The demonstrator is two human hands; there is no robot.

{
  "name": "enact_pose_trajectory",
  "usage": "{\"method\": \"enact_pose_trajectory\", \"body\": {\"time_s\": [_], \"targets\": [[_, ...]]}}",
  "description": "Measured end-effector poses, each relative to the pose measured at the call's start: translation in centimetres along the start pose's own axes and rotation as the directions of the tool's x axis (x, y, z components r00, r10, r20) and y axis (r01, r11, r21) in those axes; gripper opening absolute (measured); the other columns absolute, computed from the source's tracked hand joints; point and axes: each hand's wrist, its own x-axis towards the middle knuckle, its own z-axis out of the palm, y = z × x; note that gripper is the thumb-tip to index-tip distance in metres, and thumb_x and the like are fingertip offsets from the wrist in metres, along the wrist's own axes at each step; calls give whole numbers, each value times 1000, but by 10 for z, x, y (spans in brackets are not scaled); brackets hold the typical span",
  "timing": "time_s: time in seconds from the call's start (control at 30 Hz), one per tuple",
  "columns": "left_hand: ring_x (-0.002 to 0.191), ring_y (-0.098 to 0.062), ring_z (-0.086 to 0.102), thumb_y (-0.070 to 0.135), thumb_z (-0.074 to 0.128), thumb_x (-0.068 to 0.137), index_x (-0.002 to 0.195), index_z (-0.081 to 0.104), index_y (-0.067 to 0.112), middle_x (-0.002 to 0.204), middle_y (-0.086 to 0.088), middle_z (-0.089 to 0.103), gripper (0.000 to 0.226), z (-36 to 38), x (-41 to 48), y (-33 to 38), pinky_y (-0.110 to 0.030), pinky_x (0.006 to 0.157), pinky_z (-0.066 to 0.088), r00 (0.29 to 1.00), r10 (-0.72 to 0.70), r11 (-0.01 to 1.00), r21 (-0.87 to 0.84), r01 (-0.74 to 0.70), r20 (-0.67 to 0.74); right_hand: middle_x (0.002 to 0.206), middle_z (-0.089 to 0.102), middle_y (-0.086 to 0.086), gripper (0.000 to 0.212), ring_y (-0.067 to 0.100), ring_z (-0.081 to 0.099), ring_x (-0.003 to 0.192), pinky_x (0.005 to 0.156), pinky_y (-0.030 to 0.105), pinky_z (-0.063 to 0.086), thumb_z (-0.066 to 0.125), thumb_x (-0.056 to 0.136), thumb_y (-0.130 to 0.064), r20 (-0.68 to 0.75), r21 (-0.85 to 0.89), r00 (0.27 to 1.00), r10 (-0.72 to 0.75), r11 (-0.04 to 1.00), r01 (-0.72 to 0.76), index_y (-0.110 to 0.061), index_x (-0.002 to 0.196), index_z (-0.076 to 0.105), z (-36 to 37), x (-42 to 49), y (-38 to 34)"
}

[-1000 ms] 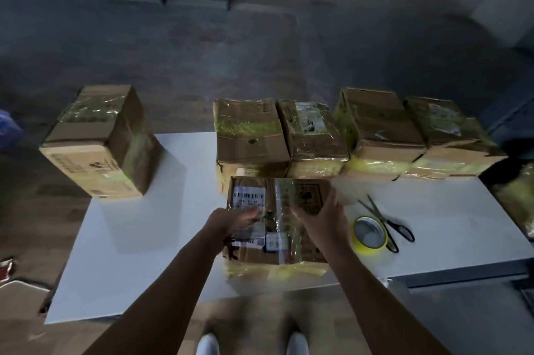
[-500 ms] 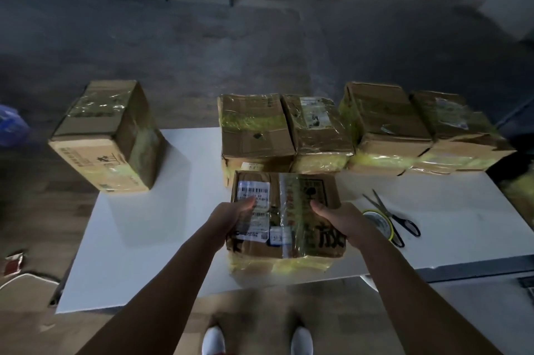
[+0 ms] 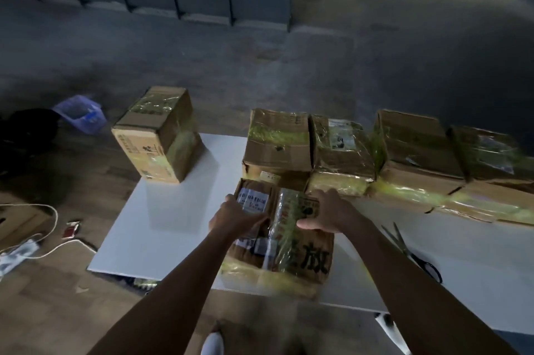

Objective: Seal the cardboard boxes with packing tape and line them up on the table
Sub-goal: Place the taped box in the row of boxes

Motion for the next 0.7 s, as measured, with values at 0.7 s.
{"method": "enact_pose_trajectory", "body": {"time_s": [0.7], "targets": [[67,-22,63,24,63,92,77,64,6,71,-6,65,23,-105,33,-92,-29,60,48,979,-133,863,-504,37,-154,128,59,11,77,27,57,117,88,33,44,41,87,-71,-58,-256,998,-32,967,16,-8,128,51,47,21,-153]]}}
